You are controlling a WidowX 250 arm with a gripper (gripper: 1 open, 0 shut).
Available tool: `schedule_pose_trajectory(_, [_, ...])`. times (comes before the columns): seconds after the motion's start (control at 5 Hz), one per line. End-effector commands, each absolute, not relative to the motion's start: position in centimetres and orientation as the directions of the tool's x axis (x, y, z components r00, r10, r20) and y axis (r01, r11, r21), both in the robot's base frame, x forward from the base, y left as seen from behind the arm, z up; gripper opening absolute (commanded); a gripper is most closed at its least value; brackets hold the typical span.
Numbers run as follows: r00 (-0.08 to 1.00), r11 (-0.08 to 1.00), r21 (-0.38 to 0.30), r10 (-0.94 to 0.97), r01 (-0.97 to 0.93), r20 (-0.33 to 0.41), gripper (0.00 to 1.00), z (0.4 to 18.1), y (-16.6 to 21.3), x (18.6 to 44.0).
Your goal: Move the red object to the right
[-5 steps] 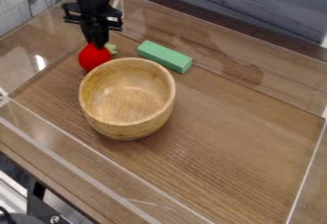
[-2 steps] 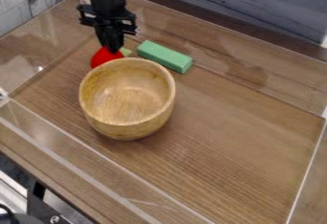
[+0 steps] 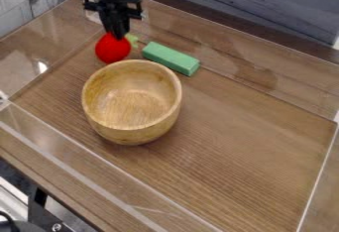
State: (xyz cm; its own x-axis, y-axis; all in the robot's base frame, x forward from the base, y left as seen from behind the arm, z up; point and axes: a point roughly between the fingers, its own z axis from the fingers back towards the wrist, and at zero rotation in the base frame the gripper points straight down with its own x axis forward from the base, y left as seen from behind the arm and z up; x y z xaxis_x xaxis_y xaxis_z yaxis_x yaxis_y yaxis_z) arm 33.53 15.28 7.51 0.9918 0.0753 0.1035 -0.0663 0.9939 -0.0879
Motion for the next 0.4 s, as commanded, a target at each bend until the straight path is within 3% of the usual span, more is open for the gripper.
schedule_pose_trajectory(0.0, [0.984, 0.998, -0.060, 0.037, -0.027, 0.173, 0.00, 10.50, 15.11, 35.13])
schedule_pose_trajectory(0.2, [0.985, 0.998, -0.058, 0.041, -0.031, 0.169, 0.00, 9.61, 15.23, 35.60])
